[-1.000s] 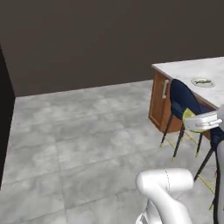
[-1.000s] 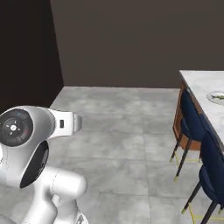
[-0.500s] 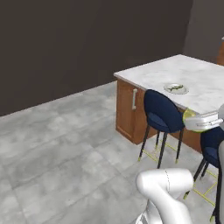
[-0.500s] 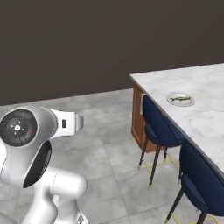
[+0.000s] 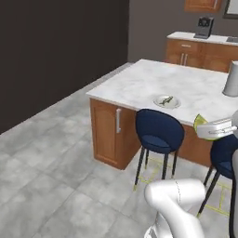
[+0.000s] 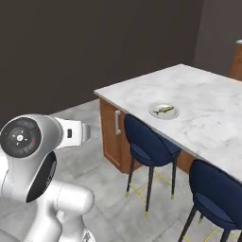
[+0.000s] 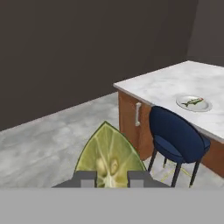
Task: Take the lemon wedge from the fridge and place it on the plate with fish on the dining counter.
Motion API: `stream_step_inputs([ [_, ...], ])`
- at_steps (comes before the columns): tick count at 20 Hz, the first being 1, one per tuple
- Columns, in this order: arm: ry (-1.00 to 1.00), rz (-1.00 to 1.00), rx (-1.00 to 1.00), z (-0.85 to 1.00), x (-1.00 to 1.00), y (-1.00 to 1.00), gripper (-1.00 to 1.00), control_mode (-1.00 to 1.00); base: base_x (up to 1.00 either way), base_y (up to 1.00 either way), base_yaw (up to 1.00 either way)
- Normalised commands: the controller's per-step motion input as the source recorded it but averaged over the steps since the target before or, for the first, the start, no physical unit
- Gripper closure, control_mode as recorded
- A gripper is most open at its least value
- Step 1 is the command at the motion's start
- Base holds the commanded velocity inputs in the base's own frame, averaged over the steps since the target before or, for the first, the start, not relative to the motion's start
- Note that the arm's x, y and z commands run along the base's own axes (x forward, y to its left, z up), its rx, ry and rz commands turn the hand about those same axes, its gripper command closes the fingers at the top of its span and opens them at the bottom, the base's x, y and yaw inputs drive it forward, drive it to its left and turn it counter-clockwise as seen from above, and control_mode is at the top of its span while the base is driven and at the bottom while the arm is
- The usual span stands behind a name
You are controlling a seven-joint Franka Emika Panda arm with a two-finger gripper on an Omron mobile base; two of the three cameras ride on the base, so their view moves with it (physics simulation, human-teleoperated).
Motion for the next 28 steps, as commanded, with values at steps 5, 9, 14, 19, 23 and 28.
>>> stream_step_inputs([
  [5,0.0,0.0,0.0,0.0,0.0,0.0,1.0,1.0,1.0,1.0,-0.67],
  [9,0.0,0.0,0.0,0.0,0.0,0.0,1.0,1.0,0.93,1.0,-0.7],
  [14,0.0,0.0,0.0,0.0,0.0,0.0,1.0,1.0,0.9,1.0,-0.66],
  [19,0.0,0.0,0.0,0.0,0.0,0.0,1.0,1.0,1.0,0.91,-0.53],
  [23,0.0,0.0,0.0,0.0,0.0,0.0,1.0,1.0,0.97,0.36,-0.24],
  [28,0.0,0.0,0.0,0.0,0.0,0.0,1.0,1.0,0.98,-0.06,-0.09],
])
